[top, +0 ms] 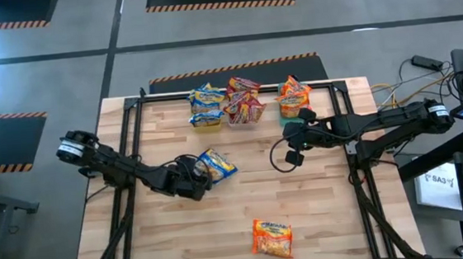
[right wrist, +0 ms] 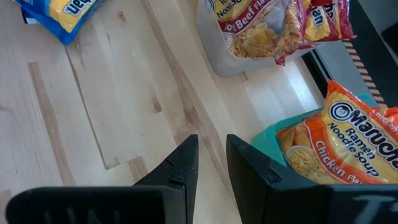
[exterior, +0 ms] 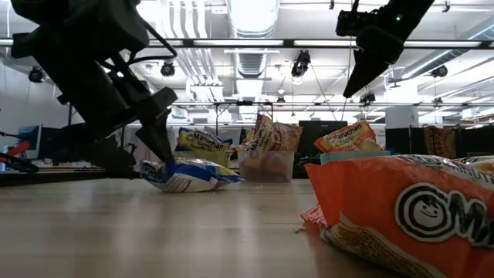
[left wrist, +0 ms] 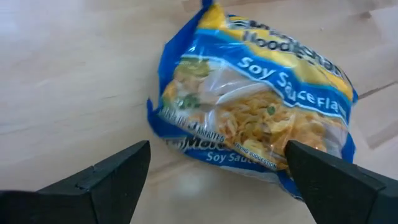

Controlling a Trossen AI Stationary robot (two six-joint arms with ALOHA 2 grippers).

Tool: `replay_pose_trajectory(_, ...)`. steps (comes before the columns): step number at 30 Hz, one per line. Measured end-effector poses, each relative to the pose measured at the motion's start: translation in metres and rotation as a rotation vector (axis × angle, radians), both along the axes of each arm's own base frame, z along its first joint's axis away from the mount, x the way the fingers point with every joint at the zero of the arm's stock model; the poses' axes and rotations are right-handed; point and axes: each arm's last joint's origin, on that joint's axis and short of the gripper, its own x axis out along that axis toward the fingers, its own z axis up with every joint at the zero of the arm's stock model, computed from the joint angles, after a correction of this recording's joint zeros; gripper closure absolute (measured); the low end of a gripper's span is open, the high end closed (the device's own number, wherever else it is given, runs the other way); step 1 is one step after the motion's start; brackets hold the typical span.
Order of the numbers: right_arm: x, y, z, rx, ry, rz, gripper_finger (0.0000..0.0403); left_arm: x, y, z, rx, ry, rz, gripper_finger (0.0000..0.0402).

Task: Sort Maruchan noodles
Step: Put the blue pack into the yellow bin

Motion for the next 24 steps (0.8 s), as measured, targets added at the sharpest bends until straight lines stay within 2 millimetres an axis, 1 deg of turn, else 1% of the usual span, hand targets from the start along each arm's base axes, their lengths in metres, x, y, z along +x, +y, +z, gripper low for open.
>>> replay_pose_trajectory(4, 0.000, 0.000, 0.000, 0.000, 0.000, 0.000, 0.0330, -0.001, 0.000, -0.003, -0.026, -0.045, 0.040, 0.0045)
replay_pose_trajectory(9, 0.000, 0.000, 0.000, 0.000, 0.000, 0.000, 0.0330, 0.003, -0.001, -0.003, -0.046, -0.124, 0.050, 0.0045)
replay_pose_trajectory(14, 0.000, 0.000, 0.000, 0.000, 0.000, 0.000, 0.0330, 0.005, -0.002, 0.000, -0.056, -0.132, 0.046, 0.0045)
replay_pose_trajectory(19, 0.001, 0.000, 0.000, -0.007, -0.003, 0.010, 0.0330, 0.003, -0.005, -0.003, -0.151, -0.083, -0.016, 0.0045)
replay_pose_trajectory(21, 0.005, 0.000, 0.002, 0.015, -0.061, -0.020, 0.0330, 0.003, -0.006, -0.004, -0.176, -0.083, -0.017, 0.0045)
replay_pose_trajectory(24, 0.010, 0.000, 0.006, 0.103, -0.189, -0.131, 0.0330, 0.005, -0.006, -0.002, -0.183, -0.096, -0.015, 0.0045)
